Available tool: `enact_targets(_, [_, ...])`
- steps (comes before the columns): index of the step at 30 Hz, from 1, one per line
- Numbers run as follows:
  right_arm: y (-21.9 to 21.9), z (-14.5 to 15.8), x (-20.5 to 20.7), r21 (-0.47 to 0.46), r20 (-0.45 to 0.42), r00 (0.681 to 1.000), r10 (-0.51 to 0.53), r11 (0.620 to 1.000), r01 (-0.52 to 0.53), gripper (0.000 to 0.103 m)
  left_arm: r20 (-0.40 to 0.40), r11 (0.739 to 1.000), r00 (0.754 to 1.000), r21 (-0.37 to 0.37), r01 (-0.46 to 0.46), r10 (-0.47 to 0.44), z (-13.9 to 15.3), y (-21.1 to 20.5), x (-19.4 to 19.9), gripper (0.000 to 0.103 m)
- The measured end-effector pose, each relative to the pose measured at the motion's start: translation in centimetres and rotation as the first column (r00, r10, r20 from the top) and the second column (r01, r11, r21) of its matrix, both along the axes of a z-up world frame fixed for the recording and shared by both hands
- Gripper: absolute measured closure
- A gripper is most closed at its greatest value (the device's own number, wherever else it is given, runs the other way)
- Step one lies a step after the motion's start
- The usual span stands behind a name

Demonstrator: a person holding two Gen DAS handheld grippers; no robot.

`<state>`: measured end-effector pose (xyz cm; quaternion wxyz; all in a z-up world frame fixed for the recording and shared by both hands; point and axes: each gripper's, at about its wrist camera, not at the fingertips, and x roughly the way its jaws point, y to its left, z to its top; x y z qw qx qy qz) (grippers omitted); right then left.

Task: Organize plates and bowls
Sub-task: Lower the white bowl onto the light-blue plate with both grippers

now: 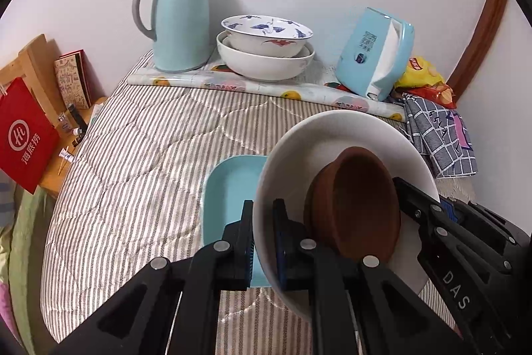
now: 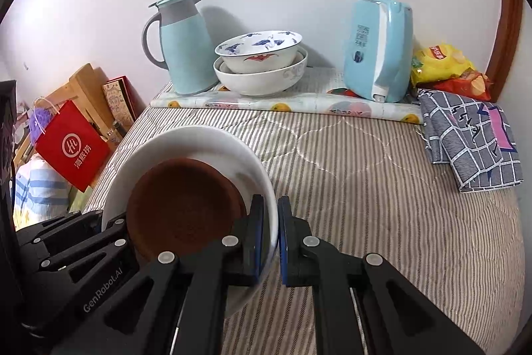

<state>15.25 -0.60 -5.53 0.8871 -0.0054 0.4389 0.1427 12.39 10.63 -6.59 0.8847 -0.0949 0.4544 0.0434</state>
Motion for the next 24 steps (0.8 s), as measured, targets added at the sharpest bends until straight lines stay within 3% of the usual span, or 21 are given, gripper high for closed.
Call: enact_targets(24, [3.4, -4.2, 2.1, -0.039, -0.076, 0.996, 0.046, 0.998, -0.049, 0.095, -0.085, 0.999, 0.996, -0.040, -0.030, 0.026, -4.5, 3.3, 1.7, 0.092])
